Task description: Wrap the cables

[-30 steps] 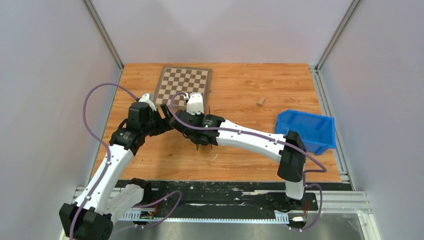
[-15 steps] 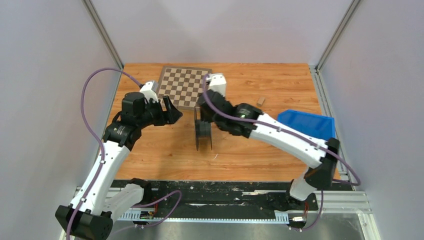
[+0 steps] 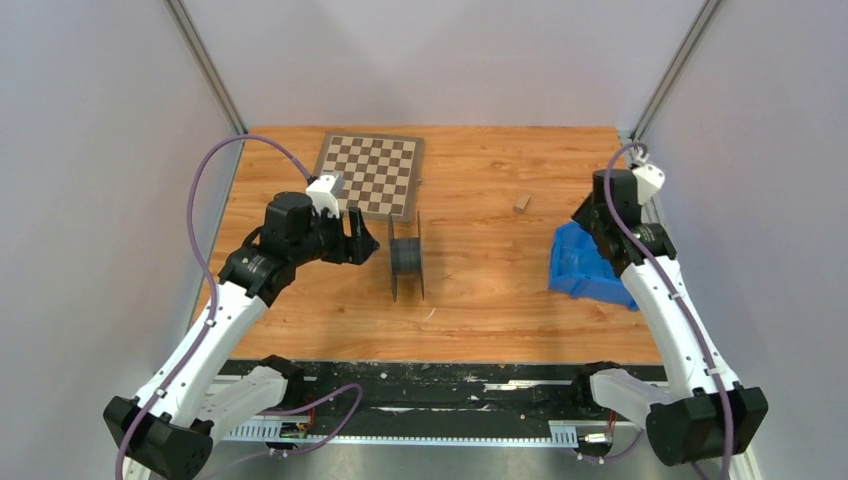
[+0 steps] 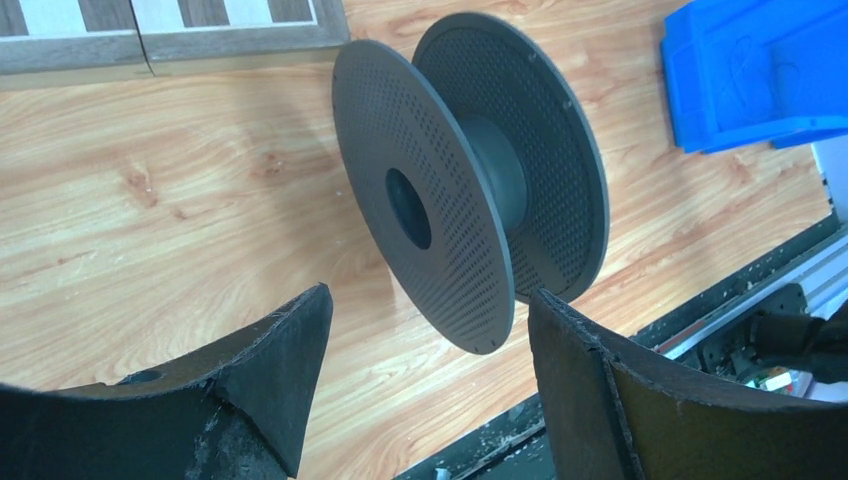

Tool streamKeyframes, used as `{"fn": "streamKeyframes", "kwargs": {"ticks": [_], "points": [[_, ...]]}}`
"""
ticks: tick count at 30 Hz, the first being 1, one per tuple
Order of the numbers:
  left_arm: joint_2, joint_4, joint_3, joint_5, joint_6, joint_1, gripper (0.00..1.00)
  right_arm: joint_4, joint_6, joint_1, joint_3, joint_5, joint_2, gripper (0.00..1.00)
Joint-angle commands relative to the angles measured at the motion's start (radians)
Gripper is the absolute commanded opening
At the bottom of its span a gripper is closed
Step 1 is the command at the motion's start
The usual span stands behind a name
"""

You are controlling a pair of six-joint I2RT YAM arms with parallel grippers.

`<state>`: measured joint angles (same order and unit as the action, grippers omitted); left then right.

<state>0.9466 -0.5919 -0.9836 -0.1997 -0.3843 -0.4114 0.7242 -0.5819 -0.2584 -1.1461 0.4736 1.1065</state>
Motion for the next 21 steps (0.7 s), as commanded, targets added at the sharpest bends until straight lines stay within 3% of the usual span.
{"fn": "streamKeyframes", "kwargs": {"ticks": [1, 8, 21], "points": [[-0.032, 0.03, 0.03, -0.018, 0.051, -0.006, 0.8, -0.071, -0.013, 0.196, 0.122, -0.142, -0.028, 0.41], [-0.058, 0.023, 0.045, 0.024, 0.057, -0.006, 0.8, -0.131, 0.001, 0.406, 0.231, -0.274, 0.115, 0.46], [-0.078, 0.017, 0.048, 0.062, 0.058, -0.006, 0.83, -0.312, -0.003, 0.49, 0.376, -0.385, 0.255, 0.52]]}}
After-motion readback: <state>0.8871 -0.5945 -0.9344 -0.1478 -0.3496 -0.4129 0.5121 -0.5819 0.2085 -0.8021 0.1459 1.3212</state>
